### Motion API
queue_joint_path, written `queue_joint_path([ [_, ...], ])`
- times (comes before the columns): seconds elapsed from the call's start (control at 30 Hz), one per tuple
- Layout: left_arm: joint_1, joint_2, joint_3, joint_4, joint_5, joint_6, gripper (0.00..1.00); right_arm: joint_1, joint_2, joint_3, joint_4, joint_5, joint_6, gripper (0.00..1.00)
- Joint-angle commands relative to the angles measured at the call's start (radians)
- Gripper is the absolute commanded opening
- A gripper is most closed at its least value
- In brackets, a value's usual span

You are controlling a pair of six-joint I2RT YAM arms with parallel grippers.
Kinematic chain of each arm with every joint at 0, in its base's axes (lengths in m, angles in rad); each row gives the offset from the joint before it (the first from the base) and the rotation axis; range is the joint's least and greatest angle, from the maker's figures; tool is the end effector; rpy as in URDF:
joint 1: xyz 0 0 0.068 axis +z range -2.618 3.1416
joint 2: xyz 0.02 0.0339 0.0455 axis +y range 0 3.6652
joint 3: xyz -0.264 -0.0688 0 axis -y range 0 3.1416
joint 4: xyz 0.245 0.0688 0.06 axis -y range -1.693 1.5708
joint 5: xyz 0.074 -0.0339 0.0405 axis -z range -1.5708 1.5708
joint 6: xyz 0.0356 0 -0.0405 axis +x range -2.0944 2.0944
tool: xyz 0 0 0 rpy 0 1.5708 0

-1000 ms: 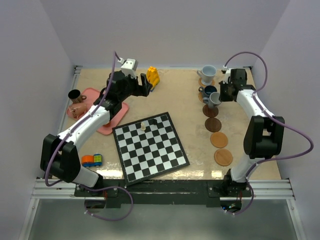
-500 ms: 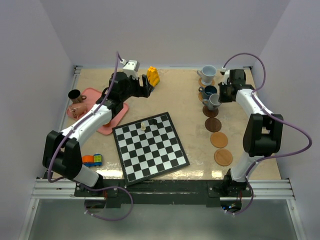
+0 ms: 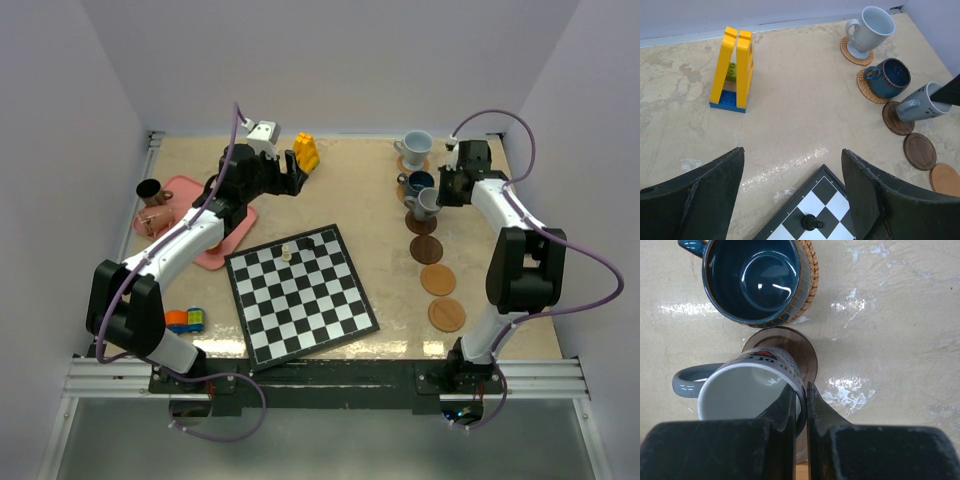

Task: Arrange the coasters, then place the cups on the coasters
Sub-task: Place the cup on the coaster.

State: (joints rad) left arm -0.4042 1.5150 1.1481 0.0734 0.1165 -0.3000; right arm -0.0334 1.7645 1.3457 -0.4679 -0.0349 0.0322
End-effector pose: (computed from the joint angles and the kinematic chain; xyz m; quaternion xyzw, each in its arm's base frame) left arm 0.3295 -0.1455 0.3136 0.0764 0.7986 -0.2491 0.5425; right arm 0.3881 -0.0117 0.2428 0.0250 0.9416 0.0162 0.3354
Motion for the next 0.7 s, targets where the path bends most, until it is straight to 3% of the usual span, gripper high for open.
queue_joint_path([
  [0.0, 0.007, -0.004, 0.033, 0.04, 0.014, -0.004, 0.83, 0.001, -0.063, -0.022, 0.057, 0.027, 0.092, 0.0],
  [0.67, 0.007, -0.004, 0.024, 0.039, 0.029, -0.008, 0.83, 0.02, -0.092, -0.043, 0.043, 0.096, 0.14, 0.0],
])
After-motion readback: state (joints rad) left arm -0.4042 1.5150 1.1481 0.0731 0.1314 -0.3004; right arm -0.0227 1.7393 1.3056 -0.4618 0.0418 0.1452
